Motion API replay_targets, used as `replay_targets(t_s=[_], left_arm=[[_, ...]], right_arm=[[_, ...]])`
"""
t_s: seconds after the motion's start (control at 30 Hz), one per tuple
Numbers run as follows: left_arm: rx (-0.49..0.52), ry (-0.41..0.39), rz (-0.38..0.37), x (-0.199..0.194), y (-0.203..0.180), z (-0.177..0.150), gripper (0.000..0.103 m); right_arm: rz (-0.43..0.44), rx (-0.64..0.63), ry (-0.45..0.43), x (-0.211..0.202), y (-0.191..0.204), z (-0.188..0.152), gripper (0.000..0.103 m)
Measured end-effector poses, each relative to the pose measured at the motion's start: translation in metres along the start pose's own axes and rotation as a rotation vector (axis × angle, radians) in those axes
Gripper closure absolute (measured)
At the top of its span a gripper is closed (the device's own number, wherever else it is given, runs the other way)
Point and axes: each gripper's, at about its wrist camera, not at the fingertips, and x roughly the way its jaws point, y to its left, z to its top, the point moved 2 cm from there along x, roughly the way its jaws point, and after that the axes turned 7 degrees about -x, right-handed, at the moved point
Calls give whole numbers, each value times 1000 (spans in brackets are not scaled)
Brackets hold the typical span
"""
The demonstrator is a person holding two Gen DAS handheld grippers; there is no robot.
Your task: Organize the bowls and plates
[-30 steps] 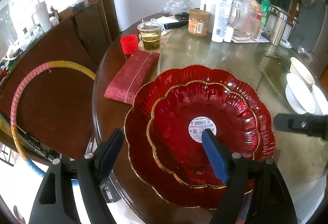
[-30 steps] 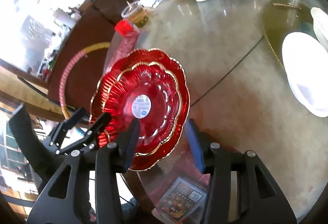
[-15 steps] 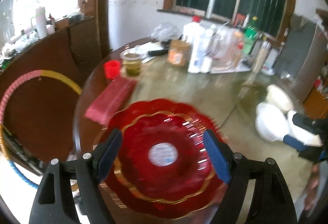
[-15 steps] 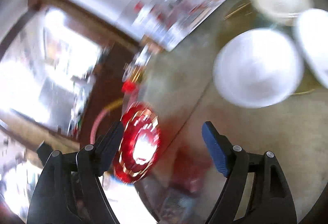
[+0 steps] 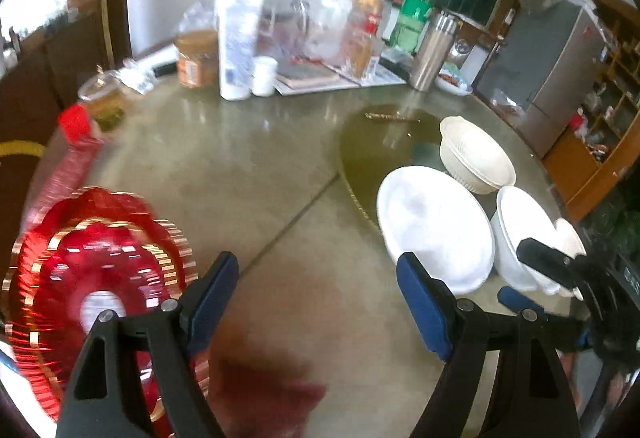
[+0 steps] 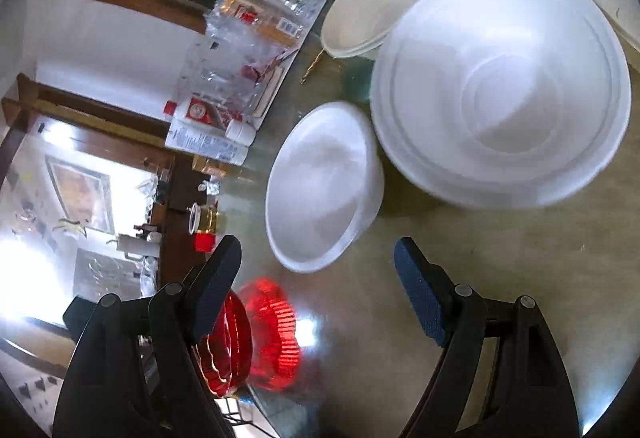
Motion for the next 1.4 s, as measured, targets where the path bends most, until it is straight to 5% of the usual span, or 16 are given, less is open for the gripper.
replay_targets(t_s=[0.3, 0.6, 0.63, 0.67, 0.7, 0.77, 1.4], left_arm=[[-99, 31, 25, 48, -16, 8, 21], [-41, 15, 45, 71, -32, 6, 22], [-18, 5, 58, 73, -35, 6, 26], [13, -3, 71, 74, -37, 4, 55], [40, 6, 38, 76, -41, 2, 76], [68, 22, 33, 78, -46, 1, 89], [75, -46, 51, 41, -33, -4, 90]], right_arm=[[-40, -17, -34, 15, -1, 20, 23], [-67, -35, 3, 34, -12, 20, 53], [-71, -43, 11, 36, -12, 19, 66], [-89, -58, 12, 38, -12, 19, 81], [-88, -68, 6, 39, -12, 19, 83], [-87, -92, 5, 39, -9, 18, 87], [-52, -194, -1, 35, 17, 7, 90]])
